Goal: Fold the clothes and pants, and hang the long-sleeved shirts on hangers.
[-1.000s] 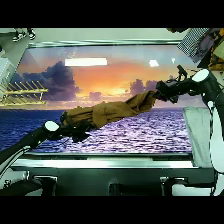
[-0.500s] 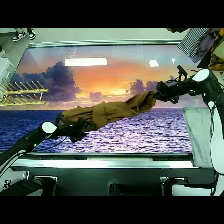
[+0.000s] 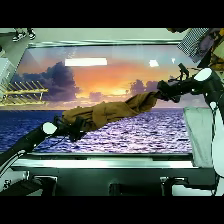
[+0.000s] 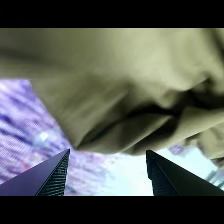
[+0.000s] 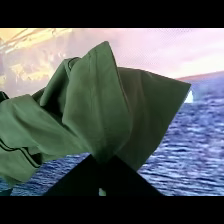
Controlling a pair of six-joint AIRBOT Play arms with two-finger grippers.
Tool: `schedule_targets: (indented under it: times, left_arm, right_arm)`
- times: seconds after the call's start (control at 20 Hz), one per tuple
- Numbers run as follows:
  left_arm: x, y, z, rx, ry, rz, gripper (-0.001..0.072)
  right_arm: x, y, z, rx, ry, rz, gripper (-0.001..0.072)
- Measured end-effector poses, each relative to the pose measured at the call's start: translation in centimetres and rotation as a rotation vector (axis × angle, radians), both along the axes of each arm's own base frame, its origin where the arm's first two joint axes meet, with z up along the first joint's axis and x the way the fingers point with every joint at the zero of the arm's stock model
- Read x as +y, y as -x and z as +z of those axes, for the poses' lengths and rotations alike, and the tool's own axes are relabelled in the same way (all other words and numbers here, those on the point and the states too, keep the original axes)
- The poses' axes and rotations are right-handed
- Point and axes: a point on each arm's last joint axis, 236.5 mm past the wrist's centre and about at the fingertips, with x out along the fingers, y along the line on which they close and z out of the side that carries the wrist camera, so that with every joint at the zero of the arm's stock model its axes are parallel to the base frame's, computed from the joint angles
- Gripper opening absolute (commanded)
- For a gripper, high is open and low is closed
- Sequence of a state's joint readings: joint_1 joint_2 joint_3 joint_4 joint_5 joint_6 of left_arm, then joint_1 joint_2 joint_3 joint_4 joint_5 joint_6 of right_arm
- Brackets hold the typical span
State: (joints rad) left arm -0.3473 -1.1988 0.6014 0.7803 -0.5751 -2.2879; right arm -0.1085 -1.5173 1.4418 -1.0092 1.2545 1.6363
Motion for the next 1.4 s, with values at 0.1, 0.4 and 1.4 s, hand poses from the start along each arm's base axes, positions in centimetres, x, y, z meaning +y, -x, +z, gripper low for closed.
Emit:
schedule_targets:
  times: [0.1, 0.4, 1.4]
  left_arm:
    - [-0.1, 0.5, -0.2, 0.021, 0.003, -0.005, 0.0528]
    - [-0.1, 0.4, -0.6, 0.043, 0.007, 0.026, 0.0527]
    - [9.5, -13.5, 23.6, -0.708, -0.138, 0.015, 0.0015]
  right_arm:
    - [-0.1, 0.0, 0.2, -0.004, 0.004, 0.000, 0.0029]
    - [-0.1, 0.0, 0.3, -0.009, 0.009, 0.002, 0.0029]
    - [-4.2, -1.2, 15.9, -0.534, 0.229, -0.085, 0.0027]
